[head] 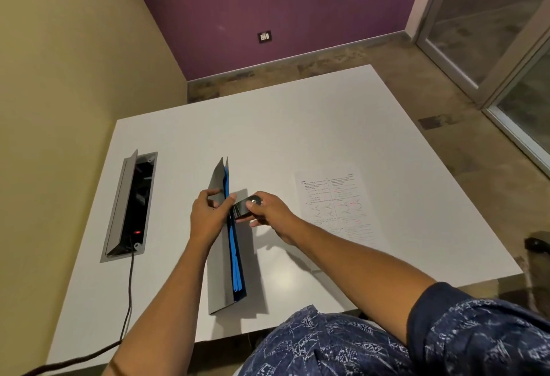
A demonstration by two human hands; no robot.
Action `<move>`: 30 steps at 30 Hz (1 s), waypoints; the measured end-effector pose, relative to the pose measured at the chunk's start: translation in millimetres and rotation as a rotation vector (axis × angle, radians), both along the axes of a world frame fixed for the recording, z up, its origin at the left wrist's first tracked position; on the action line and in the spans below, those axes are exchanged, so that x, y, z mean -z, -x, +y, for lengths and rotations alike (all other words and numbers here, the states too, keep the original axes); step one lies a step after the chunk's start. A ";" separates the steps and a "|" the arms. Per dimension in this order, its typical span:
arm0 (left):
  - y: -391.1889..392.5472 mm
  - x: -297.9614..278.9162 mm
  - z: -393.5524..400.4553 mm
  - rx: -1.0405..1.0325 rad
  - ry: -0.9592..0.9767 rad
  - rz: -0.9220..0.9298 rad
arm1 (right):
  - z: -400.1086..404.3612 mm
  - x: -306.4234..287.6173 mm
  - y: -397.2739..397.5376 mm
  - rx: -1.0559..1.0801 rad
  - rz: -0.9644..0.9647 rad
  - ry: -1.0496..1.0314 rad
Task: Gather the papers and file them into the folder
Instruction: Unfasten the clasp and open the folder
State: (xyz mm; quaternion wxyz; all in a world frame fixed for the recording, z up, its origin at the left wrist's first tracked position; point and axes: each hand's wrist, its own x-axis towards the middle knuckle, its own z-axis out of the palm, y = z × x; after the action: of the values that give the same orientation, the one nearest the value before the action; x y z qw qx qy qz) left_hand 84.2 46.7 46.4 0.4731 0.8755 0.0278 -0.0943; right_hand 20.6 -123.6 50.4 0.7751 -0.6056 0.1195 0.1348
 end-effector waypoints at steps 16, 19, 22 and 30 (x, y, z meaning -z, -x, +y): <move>8.4 -2.4 -1.6 0.046 0.120 0.134 | -12.7 4.3 4.4 0.073 0.000 -0.151; 9.7 -6.9 0.2 0.076 0.212 0.223 | -14.5 3.0 2.9 0.087 -0.005 -0.166; 8.1 -10.3 0.4 0.165 0.222 0.278 | -17.3 2.9 2.1 0.092 -0.005 -0.174; 1.3 -11.9 0.0 0.181 0.214 0.341 | -23.5 3.6 1.0 0.135 0.011 -0.150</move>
State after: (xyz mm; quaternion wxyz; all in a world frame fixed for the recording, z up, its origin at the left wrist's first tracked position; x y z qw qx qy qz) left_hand 83.0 46.7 58.2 0.5415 0.7905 0.0184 -0.2856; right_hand 19.6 -147.1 46.7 0.8250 -0.5355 0.1540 0.0942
